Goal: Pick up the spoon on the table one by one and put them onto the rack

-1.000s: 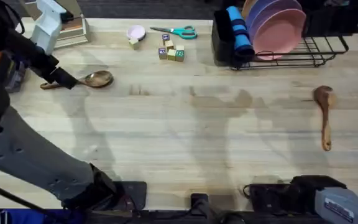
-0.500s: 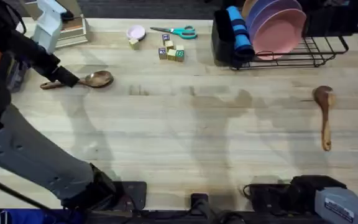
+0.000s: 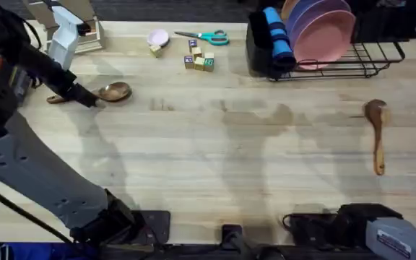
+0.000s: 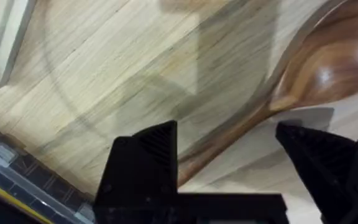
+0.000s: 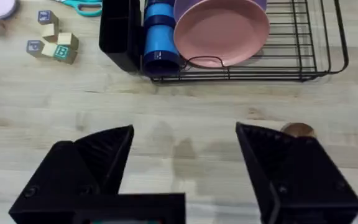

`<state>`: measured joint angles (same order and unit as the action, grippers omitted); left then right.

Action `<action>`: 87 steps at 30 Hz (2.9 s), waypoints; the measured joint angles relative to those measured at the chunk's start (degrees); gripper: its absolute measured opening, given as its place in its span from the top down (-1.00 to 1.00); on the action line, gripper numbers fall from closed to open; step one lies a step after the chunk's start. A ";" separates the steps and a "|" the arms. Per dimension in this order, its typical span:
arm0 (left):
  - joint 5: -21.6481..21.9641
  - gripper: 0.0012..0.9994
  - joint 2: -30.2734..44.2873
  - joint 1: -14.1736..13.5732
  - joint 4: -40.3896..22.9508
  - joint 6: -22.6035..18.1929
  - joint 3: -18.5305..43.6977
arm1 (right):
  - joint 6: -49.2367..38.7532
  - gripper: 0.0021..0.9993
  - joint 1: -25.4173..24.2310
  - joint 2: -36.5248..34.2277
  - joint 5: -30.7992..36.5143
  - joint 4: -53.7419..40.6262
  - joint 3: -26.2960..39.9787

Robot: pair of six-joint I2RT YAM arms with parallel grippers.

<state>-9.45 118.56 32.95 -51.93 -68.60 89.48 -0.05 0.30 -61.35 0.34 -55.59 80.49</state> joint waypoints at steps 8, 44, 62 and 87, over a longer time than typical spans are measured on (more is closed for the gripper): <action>-0.37 -0.99 0.33 0.11 -1.43 0.00 0.48 | 0.00 -0.99 0.00 -0.01 -0.02 0.00 0.00; -1.90 0.92 0.79 -1.85 -5.65 1.38 1.52 | 0.00 -0.99 0.00 0.00 0.00 -0.02 0.00; -3.02 0.92 -4.94 -21.60 -8.24 8.07 9.34 | 0.00 -0.99 0.00 0.00 0.00 0.00 0.00; -18.77 0.92 -5.66 -45.13 12.47 28.60 17.11 | -0.01 -0.99 0.00 -0.01 0.00 0.00 0.00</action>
<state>-28.22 112.90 -12.18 -39.46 -40.00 106.59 -0.07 0.30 -61.35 0.34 -55.59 80.49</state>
